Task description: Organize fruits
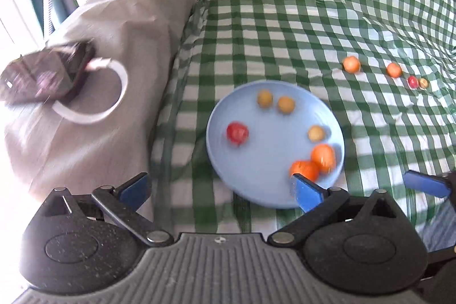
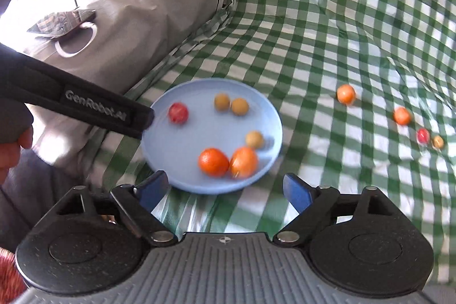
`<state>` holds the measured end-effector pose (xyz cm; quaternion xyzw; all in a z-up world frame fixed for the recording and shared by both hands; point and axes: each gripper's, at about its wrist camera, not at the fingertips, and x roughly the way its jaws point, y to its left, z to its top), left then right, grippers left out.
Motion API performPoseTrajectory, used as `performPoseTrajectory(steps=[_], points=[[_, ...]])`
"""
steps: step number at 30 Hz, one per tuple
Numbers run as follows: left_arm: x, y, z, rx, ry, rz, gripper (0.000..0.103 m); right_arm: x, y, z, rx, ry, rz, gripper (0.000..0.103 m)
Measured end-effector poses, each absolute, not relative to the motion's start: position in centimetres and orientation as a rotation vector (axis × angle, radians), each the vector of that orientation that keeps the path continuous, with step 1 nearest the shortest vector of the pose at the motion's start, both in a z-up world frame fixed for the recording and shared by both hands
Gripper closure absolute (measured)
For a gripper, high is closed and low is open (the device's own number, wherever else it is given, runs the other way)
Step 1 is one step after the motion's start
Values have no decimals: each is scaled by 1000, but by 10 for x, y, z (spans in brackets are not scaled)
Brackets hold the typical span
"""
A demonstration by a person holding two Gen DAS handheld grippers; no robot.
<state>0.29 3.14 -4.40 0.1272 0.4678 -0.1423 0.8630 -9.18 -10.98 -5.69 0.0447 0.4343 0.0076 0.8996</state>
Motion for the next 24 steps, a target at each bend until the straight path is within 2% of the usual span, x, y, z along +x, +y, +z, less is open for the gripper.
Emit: performPoseTrajectory(steps=[9, 24], points=[[-45, 44, -28, 280, 943, -275, 0, -133, -101, -29, 62, 790, -63, 9], [-78, 43, -1, 302, 857, -294, 0, -173, -94, -3, 66, 675, -108, 8]])
